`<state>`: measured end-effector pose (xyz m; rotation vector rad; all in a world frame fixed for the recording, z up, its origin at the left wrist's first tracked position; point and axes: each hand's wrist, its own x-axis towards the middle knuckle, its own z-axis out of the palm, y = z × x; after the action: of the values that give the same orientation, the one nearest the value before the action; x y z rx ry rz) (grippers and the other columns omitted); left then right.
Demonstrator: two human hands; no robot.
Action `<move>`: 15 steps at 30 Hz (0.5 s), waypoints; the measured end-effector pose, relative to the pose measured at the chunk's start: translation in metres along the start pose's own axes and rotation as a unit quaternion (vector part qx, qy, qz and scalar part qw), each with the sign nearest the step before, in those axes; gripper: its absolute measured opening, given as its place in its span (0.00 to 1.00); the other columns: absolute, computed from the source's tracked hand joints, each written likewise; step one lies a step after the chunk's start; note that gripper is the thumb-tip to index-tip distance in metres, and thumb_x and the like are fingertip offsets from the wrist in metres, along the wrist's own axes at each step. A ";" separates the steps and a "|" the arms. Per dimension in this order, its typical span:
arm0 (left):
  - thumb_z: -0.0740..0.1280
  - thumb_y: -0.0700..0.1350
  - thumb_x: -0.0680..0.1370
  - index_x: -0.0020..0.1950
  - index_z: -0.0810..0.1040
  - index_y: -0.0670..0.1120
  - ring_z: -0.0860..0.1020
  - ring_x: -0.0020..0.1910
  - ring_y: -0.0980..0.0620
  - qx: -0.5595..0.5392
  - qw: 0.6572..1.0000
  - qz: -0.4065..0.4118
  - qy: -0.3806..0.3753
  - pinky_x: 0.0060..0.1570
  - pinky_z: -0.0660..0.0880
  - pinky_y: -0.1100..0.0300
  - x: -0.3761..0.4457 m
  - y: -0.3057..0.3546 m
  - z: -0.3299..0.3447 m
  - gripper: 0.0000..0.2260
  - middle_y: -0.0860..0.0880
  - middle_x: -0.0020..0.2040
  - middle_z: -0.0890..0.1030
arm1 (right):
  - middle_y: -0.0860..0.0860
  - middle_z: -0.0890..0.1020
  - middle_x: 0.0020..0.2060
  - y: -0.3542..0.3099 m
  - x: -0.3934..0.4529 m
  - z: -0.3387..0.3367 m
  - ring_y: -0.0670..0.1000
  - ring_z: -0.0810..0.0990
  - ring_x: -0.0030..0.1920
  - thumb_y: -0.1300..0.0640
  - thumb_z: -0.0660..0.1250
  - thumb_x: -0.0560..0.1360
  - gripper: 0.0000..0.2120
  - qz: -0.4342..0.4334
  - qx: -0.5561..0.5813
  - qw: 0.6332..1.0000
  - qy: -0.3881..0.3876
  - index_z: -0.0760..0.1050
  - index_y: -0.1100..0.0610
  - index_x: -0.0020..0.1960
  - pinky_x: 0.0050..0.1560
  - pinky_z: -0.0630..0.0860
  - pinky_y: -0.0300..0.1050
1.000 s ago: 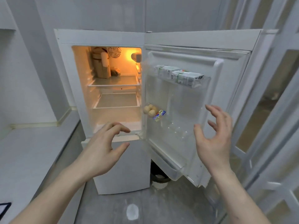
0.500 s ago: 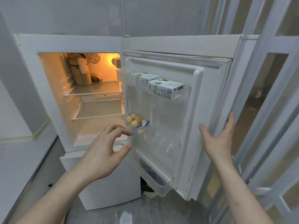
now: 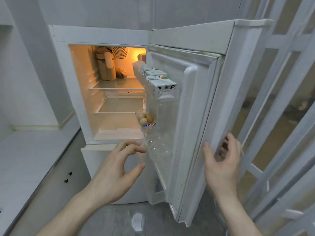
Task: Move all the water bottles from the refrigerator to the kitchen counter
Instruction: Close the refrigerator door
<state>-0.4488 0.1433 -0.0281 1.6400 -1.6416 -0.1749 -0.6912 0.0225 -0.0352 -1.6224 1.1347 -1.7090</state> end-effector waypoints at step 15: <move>0.73 0.48 0.77 0.66 0.73 0.60 0.78 0.61 0.56 -0.040 0.984 -0.092 0.151 0.57 0.74 0.58 -0.036 -0.051 -0.059 0.20 0.60 0.65 0.76 | 0.39 0.75 0.66 -0.034 -0.048 0.139 0.49 0.78 0.68 0.51 0.71 0.80 0.21 -0.041 0.128 0.935 -0.329 0.75 0.44 0.73 0.58 0.81 0.44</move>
<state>-0.3785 0.1924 -0.0341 1.6655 -1.2427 -0.0783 -0.5430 0.0497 -0.0422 -1.8728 0.5008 -1.1382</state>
